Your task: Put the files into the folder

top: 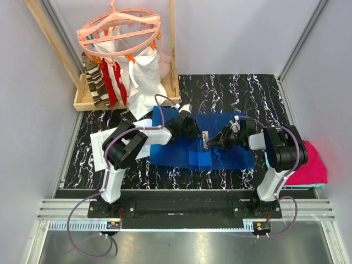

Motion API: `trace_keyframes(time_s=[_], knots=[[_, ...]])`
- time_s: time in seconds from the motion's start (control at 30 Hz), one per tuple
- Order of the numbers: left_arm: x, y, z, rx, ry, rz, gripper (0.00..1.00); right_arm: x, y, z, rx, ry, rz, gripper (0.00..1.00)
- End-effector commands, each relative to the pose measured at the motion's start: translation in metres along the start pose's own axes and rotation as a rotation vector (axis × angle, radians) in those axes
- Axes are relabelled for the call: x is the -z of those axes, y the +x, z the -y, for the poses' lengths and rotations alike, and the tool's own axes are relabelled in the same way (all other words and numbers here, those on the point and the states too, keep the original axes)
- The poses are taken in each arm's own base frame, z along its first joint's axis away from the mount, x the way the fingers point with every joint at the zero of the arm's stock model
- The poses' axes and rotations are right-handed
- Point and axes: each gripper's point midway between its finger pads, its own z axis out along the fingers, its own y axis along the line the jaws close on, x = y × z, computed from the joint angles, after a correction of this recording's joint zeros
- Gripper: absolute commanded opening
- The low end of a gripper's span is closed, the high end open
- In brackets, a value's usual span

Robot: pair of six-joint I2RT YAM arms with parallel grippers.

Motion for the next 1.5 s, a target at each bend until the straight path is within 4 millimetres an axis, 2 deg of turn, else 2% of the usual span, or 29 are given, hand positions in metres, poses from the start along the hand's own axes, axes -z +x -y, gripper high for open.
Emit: trace_keyframes(time_s=[0.0,0.27,0.47,0.6,0.9,1.2,1.47], knots=[[-0.004,-0.002,-0.009,-0.018,-0.046,0.038,0.26,-0.007,0.0,-0.004,0.034,-0.033,-0.013,0.31],[-0.002,-0.002,-0.004,-0.024,-0.04,0.048,0.25,-0.005,0.009,-0.006,0.051,-0.053,-0.039,0.29],[-0.001,0.002,-0.005,-0.026,-0.05,0.047,0.26,0.0,0.016,-0.013,0.067,-0.07,-0.054,0.37],[0.0,0.003,-0.005,-0.026,-0.048,0.05,0.27,-0.001,0.02,-0.011,0.077,-0.053,-0.054,0.38],[0.002,0.005,-0.004,-0.029,-0.048,0.05,0.33,-0.009,0.023,-0.005,0.056,-0.068,-0.066,0.31],[0.002,0.005,-0.004,-0.032,-0.045,0.051,0.35,-0.014,0.02,-0.006,0.055,-0.068,-0.061,0.3],[0.003,0.007,-0.004,-0.025,-0.042,0.053,0.36,-0.011,0.024,-0.018,0.051,-0.096,-0.065,0.3]])
